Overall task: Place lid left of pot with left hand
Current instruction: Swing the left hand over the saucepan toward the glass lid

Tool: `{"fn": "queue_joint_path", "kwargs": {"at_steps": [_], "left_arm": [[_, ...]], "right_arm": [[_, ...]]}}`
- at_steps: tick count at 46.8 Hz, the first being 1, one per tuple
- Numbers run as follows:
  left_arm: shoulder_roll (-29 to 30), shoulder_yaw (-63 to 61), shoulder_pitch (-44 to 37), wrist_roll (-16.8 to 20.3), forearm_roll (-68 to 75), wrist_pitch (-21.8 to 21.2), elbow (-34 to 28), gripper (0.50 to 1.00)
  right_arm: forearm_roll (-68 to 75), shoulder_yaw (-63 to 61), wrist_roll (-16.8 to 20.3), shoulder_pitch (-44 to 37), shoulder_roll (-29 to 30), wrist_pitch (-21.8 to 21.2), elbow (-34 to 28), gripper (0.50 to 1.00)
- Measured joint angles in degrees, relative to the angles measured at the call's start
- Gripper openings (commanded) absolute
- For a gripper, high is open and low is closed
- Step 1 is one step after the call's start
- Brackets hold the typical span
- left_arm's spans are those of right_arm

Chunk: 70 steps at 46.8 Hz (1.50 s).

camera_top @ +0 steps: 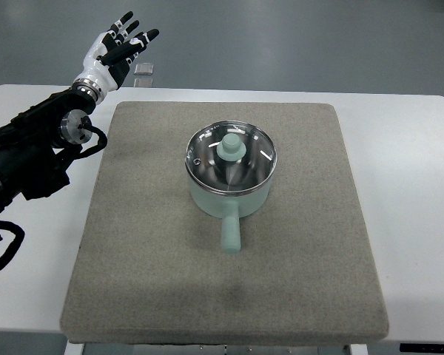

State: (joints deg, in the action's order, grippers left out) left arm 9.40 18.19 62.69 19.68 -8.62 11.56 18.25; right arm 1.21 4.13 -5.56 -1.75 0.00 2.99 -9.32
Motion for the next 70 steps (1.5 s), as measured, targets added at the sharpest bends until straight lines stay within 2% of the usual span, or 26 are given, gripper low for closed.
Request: {"fn": "queue_joint_path", "kwargs": {"at_steps": [20,26,37,43,48,58,70], "left_arm": [[1.68,-22.41,10.97,0.03,4.26,2.89,-0.34,0.994],[1.82,-23.60,13.12,0.07,9.40,5.41,-0.24,0.994],[2.12,-23.54,16.15,0.80,28.51,12.20,-0.10,0.994],[2.17,-23.38,18.35,1.21,35.26,12.96,0.75,0.994],[3.30,-23.57,20.18,3.35,39.81,13.06,5.38,0.994],[8.34,-23.46,24.26,11.27,56.99,12.83,18.32,0.994],[11.72,-23.50,29.17,13.69,68.67,13.05,28.98,0.994]], "right_arm": [[0.00,0.00,0.00,-0.01,0.00,0.00,0.01,0.924],[0.00,0.00,0.00,-0.01,0.00,0.00,0.01,0.924],[0.00,0.00,-0.01,-0.01,0.00,0.00,0.01,0.923],[0.00,0.00,0.00,-0.01,0.00,0.00,0.01,0.923],[0.00,0.00,-0.01,-0.01,0.00,0.00,0.01,0.921],[0.00,0.00,-0.02,-0.01,0.00,0.00,0.00,0.924],[0.00,0.00,-0.01,0.00,0.00,0.00,0.00,0.923]]}}
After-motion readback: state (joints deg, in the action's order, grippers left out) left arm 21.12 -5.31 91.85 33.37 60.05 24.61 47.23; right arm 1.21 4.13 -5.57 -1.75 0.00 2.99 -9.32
